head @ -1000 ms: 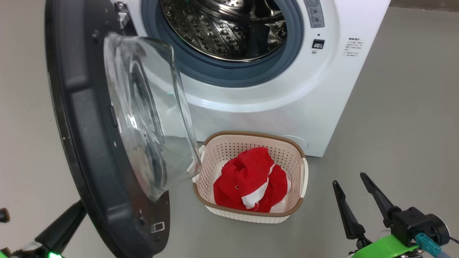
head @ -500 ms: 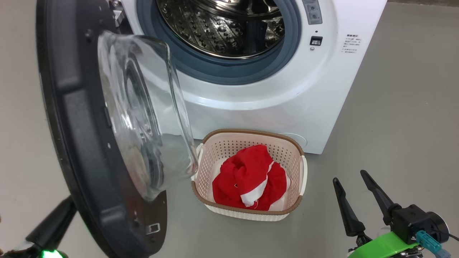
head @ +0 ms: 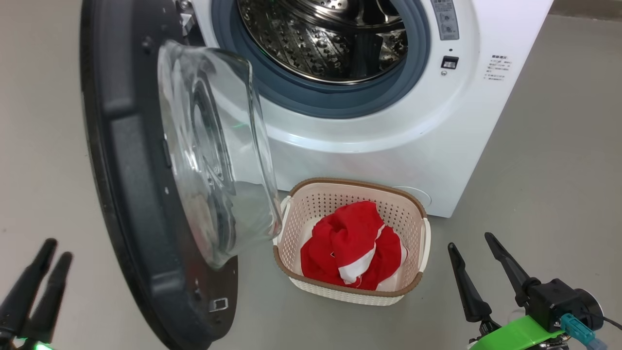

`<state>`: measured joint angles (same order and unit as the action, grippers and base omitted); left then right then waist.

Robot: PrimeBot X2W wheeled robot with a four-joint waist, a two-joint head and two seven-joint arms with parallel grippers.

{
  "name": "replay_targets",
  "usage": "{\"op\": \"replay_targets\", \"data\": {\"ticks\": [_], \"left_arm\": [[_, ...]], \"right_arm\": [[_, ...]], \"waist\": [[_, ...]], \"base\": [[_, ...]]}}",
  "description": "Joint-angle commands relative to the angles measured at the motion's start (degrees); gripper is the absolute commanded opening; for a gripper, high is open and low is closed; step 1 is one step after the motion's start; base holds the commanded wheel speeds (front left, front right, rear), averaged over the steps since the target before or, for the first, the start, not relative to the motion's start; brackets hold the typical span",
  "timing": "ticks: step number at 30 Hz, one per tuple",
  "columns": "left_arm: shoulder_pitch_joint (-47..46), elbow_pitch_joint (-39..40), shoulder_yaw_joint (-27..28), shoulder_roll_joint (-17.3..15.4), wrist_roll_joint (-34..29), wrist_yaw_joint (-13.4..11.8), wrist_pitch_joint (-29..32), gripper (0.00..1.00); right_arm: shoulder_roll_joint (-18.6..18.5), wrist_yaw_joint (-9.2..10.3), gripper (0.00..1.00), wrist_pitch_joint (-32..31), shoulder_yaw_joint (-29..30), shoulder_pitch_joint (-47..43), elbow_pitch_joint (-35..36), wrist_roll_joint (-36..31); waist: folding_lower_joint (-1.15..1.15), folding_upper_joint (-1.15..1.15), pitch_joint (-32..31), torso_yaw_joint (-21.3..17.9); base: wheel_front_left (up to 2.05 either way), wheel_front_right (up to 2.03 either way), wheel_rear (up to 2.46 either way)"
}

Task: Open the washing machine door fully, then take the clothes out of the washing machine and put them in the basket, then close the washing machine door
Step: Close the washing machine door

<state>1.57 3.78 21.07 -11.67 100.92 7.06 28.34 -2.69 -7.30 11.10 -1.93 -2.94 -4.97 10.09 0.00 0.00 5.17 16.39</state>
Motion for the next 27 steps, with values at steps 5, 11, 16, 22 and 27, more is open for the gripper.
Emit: {"op": "replay_targets", "data": {"ticks": [5,11,16,22,27], "left_arm": [[-0.88,0.49,2.51,-0.56,-10.42,0.41,-7.38,1.0],[-0.36,4.27,1.02,0.55,-26.46,-0.05,-18.24,1.0],[0.77,9.13,-3.83,0.63,-45.47,-4.6,-25.96,1.0],[3.09,11.86,-9.5,-0.57,-64.66,-11.77,-30.21,1.0],[5.17,11.45,-12.16,-0.58,-72.24,-15.47,-31.23,1.0]], "right_arm": [[-0.2,-0.19,1.0,0.73,-1.55,1.81,0.88,0.44],[-0.2,-0.19,1.0,0.85,-1.65,1.49,0.6,0.57],[-0.2,-0.19,1.0,0.92,-1.75,1.21,0.44,0.6],[-0.2,-0.19,1.0,1.15,-2.13,1.02,0.01,0.78],[-0.2,-0.19,1.0,1.28,-2.42,0.64,-0.32,0.69]], "waist": [[0.0,0.0,-0.81,0.88],[0.0,0.0,-1.78,1.23],[0.0,0.0,-2.6,1.44],[0.0,0.0,-3.53,1.34],[0.0,0.0,-4.1,1.28]], "base": [[0.0,0.0,0.0],[0.0,0.0,0.0],[0.0,0.0,0.0],[0.0,0.0,0.0],[0.0,0.0,0.0]]}}
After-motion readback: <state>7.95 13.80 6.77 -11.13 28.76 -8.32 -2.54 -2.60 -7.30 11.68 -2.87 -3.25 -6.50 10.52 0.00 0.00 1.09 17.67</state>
